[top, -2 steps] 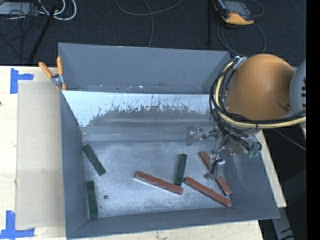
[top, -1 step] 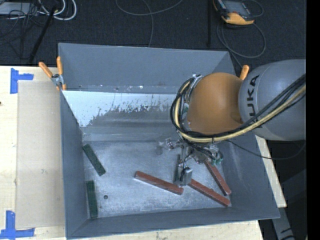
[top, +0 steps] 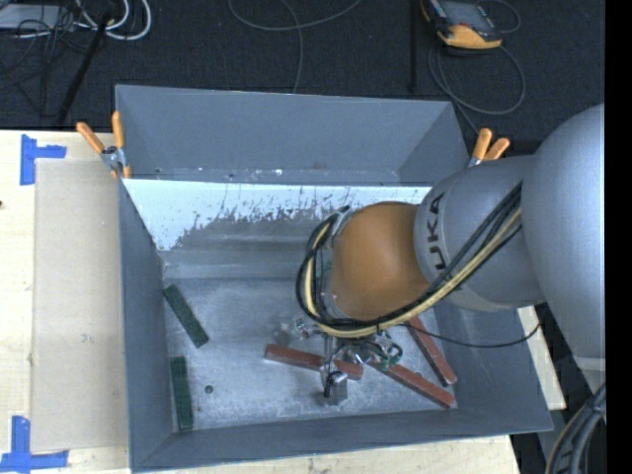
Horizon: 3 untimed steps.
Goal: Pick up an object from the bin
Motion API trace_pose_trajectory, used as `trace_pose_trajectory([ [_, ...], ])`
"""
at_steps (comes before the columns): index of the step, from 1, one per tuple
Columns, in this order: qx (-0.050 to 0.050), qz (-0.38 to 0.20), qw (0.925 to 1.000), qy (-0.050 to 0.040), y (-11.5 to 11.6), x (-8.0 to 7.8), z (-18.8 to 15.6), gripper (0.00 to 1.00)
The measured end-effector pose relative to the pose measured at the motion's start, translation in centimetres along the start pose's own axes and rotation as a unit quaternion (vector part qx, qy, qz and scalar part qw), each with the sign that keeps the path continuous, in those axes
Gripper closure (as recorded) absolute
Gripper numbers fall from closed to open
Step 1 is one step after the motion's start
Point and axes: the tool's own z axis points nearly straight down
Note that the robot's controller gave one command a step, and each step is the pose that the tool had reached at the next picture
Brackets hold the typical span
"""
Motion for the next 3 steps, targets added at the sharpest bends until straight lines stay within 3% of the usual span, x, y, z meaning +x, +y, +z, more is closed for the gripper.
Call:
trace_pose_trajectory([
  [1,0.003,0.001,1.0000,-0.0041,-0.3,-0.2,-0.5,1.00],
  [2,0.006,-0.088,0.9961,-0.0079,-4.1,0.5,-20.1,1.00],
  [3,0.003,-0.169,0.9856,-0.0032,-2.9,1.1,-17.8,1.00],
])
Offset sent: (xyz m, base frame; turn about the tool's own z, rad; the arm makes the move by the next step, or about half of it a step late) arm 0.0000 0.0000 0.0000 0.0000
